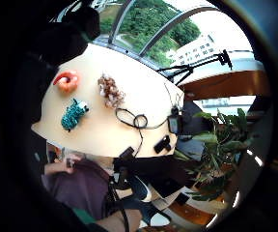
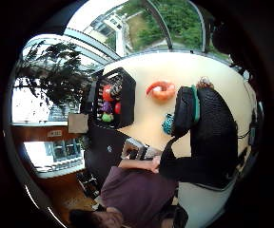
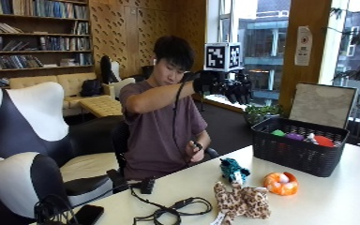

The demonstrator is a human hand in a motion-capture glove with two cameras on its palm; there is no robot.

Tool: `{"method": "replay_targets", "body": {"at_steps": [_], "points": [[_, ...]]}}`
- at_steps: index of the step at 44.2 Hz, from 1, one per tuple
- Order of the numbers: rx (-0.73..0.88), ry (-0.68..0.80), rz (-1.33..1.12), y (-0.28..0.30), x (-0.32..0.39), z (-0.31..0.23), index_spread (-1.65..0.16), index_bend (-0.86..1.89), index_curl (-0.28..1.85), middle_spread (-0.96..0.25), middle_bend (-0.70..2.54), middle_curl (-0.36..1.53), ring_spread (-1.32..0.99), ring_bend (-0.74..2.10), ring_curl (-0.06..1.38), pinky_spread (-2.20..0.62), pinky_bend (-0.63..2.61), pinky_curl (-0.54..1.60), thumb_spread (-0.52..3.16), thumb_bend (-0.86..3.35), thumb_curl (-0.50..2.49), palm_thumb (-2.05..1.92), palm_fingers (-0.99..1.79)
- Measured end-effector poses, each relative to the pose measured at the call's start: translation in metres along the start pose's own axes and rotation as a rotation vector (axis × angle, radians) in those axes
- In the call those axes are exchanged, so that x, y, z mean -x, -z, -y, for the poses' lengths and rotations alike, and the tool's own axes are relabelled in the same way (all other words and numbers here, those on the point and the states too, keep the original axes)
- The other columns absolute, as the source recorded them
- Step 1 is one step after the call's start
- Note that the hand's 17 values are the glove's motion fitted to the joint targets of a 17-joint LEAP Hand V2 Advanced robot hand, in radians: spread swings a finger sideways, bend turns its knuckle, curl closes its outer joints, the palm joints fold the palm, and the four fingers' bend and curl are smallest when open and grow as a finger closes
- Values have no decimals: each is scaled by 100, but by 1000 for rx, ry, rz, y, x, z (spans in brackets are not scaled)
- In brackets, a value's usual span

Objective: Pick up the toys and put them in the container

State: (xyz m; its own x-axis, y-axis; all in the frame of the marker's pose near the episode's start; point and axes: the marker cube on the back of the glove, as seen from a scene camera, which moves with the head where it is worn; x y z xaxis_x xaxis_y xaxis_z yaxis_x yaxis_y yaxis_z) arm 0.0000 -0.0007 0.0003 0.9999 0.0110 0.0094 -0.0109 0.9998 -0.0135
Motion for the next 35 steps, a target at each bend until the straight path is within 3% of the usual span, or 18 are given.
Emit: {"method": "replay_targets", "body": {"at_steps": [2,8,16,23,25,28,29,34,35], "points": [[7,-6,-2,0,-1,1,-8,18,4,-6,19,4,-7,42,7,-1,41,9,52,10,0,9,49],[20,-31,-9,-1,-8,9,-12,15,9,-14,33,12,-12,46,13,-2,42,16,100,14,3,9,47],[21,-64,4,0,-12,22,-15,15,13,-17,34,16,-16,51,16,-2,47,20,138,16,8,5,40],[25,-88,7,-2,-18,37,-17,18,18,-12,11,13,-17,59,20,-3,61,26,153,14,12,-1,21],[28,-94,5,-3,-20,41,-17,14,18,-14,25,17,-16,56,19,-2,61,27,155,13,12,-3,21],[34,-110,2,-5,-23,47,-17,19,20,-12,13,15,-15,60,21,-2,67,29,158,12,13,-3,15],[38,-117,-1,-6,-24,51,-18,14,19,-13,24,19,-14,55,19,-2,65,28,157,11,14,-3,13],[71,-143,-13,-18,-34,67,-18,12,20,-12,22,21,-10,52,20,-1,71,31,156,9,16,-2,0],[82,-148,-14,-21,-36,70,-18,16,21,-9,7,18,-9,56,22,-1,76,33,155,8,16,-3,-9]]}}
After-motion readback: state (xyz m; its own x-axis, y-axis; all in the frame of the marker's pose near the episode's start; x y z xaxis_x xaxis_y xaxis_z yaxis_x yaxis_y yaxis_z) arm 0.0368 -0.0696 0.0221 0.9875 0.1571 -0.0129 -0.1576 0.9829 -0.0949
